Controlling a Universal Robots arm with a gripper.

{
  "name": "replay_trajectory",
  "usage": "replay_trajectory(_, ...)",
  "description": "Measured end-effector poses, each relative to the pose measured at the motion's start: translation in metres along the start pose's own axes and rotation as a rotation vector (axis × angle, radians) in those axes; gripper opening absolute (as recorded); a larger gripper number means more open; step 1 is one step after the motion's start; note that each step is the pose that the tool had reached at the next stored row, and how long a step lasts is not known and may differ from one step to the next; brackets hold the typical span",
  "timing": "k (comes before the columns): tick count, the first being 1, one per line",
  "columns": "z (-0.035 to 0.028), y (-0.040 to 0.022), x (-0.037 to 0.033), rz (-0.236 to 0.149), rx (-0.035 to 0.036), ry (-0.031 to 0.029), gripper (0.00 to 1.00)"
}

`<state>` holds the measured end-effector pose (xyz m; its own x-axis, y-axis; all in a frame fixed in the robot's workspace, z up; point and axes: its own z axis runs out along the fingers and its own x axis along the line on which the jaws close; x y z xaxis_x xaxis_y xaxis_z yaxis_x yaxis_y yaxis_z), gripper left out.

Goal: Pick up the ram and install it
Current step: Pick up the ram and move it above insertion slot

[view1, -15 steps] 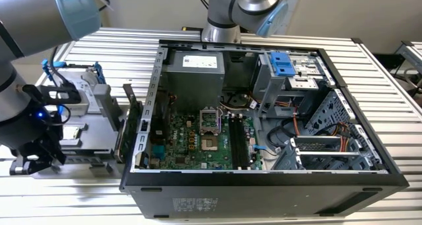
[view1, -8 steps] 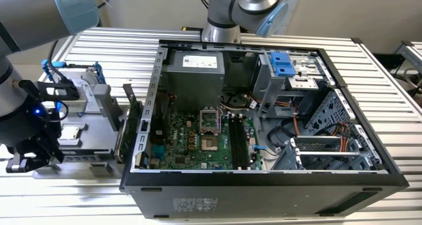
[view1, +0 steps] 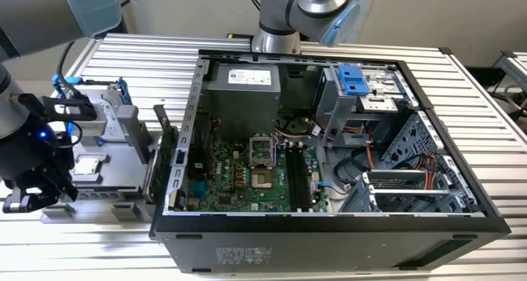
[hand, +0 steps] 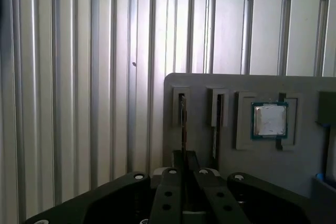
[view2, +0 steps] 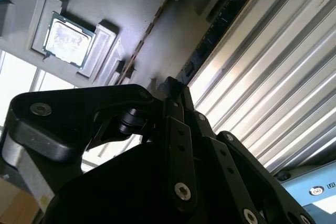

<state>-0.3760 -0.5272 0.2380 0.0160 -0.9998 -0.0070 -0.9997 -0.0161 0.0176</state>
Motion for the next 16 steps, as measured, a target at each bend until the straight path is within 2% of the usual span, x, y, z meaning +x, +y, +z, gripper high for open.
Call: replay_trajectory(16,-0.0142,0.0003,-0.0001,0.0,0.0,0.0,0.0)
